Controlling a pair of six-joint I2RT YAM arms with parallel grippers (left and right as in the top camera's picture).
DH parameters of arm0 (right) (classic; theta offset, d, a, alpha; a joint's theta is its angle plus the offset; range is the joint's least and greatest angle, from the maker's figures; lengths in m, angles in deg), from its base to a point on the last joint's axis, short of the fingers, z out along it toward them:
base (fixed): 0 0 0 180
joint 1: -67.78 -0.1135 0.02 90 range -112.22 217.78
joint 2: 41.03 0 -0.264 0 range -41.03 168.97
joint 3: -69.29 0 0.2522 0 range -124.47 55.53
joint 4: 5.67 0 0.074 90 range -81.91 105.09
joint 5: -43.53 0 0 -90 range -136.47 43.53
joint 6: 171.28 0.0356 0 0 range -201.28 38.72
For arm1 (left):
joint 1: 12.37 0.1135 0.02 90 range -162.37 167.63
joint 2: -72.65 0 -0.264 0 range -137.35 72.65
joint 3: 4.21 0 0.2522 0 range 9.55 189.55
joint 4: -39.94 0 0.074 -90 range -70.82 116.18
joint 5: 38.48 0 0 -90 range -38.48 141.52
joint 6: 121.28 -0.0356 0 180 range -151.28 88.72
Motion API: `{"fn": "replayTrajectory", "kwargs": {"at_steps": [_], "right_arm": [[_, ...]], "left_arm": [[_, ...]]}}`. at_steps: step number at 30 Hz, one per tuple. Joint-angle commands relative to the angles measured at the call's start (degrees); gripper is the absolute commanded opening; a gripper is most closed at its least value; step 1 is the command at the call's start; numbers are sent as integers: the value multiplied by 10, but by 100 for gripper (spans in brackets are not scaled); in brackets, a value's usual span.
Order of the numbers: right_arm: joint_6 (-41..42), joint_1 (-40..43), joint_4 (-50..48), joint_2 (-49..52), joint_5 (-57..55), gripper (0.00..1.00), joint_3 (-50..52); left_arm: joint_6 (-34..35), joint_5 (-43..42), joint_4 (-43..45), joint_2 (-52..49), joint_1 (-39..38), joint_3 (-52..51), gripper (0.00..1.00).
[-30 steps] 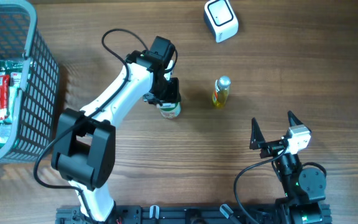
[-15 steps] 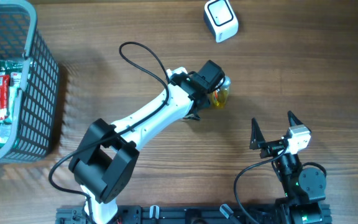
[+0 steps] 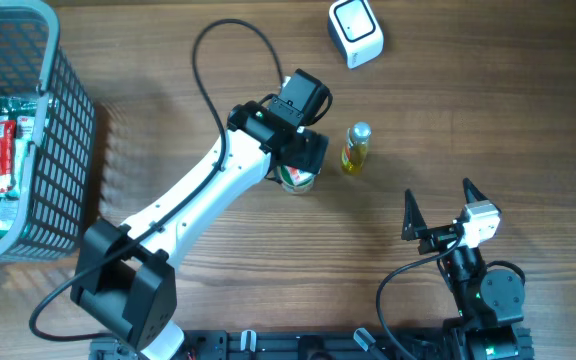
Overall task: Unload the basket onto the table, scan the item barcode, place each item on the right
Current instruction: 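Lower the tub beside the oil bottle and release it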
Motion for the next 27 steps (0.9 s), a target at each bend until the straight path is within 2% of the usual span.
{"fn": "replayTrajectory", "kwargs": {"at_steps": [1, 8, 9, 11, 16, 23, 27], "right_arm": [[-7, 1, -1, -2, 3, 100, 0], [-7, 1, -1, -2, 3, 100, 0], [-7, 1, -1, -2, 3, 100, 0], [-7, 1, -1, -2, 3, 100, 0], [-7, 1, -1, -2, 3, 100, 0], [-7, 1, -1, -2, 3, 100, 0], [-7, 1, -1, -2, 3, 100, 0]], "left_arm": [[-227, -100, -3, -10, 7, 4, 100], [-241, -100, -5, -66, 7, 4, 100], [-241, -100, -5, -68, 7, 4, 98], [-241, -98, -5, -67, 8, 4, 80], [-240, -98, -4, -49, 8, 5, 71], [-236, -98, -5, -10, 20, 5, 68], [-191, -98, -11, 10, 48, 5, 68]]}}
